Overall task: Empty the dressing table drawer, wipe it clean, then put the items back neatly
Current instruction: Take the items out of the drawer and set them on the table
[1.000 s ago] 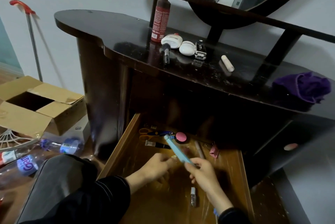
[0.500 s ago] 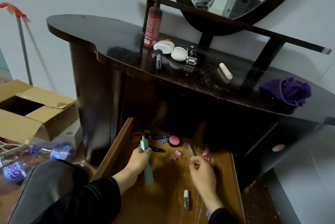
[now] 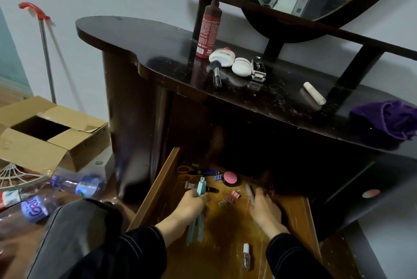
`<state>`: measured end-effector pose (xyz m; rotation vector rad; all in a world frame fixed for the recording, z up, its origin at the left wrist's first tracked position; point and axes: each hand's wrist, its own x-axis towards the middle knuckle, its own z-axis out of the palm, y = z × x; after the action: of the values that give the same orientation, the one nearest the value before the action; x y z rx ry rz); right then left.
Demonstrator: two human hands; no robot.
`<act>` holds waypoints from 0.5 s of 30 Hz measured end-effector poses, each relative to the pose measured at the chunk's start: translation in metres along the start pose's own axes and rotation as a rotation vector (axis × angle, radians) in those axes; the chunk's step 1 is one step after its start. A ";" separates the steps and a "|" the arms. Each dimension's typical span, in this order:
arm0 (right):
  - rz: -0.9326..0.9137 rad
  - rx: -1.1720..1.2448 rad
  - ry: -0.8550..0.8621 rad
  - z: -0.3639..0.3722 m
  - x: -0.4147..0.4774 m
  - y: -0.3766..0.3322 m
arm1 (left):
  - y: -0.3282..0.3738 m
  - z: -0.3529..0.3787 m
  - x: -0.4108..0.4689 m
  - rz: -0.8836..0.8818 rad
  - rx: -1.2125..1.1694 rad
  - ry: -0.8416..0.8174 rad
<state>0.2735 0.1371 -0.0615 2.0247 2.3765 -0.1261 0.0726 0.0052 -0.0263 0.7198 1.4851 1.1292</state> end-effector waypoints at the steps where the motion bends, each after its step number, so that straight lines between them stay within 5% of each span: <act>1: -0.013 -0.022 -0.022 -0.001 0.000 0.000 | 0.000 0.000 0.001 0.002 0.009 -0.004; 4: -0.039 0.012 0.002 -0.009 -0.005 0.001 | -0.003 0.002 0.003 0.013 0.037 -0.019; 8: -0.030 0.423 -0.034 -0.030 -0.021 0.005 | -0.006 0.001 0.004 0.037 0.047 -0.027; 15: -0.135 0.627 -0.029 -0.099 -0.082 0.021 | 0.015 0.006 -0.026 0.336 0.132 -0.180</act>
<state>0.3112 0.0663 0.0413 2.0226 2.6865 -1.0083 0.0828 -0.0115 -0.0024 1.1656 1.3253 1.1866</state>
